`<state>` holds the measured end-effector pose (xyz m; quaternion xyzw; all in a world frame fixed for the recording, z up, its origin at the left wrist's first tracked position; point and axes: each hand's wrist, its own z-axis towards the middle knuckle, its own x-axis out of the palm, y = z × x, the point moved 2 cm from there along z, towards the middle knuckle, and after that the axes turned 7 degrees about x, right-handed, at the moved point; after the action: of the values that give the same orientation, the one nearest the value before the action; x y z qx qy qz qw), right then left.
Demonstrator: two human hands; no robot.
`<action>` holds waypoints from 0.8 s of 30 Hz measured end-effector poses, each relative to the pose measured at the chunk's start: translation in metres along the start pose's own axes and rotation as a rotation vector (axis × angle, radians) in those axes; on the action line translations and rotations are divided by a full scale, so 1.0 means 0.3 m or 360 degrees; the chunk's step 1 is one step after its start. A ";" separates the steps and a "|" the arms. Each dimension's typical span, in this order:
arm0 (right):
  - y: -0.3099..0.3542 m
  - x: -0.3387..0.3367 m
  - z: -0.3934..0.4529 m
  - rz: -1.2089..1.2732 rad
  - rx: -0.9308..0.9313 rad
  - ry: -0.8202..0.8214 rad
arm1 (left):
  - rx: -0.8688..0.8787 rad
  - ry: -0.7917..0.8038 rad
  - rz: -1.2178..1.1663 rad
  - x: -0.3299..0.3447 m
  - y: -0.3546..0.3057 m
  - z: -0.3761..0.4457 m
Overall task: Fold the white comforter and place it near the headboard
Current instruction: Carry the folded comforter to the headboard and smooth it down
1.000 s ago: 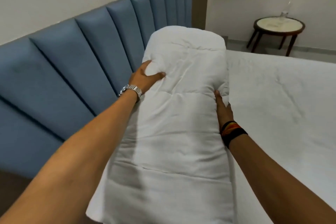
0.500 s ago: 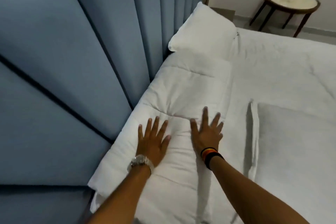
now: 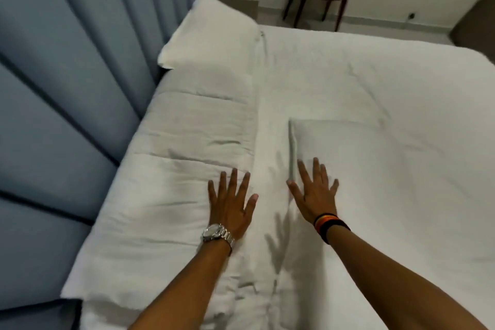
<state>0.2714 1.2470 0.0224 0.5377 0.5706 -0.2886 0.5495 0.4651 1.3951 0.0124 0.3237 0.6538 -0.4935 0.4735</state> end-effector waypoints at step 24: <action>-0.820 -0.405 -0.042 0.1862 0.0502 -0.0166 | -0.0413 -0.0520 -0.1224 -0.103 -0.836 0.249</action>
<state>0.0163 1.1598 0.0748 0.8221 0.1030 -0.0458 0.5580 0.2746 1.2494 0.1215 -0.0878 0.6998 -0.5925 0.3893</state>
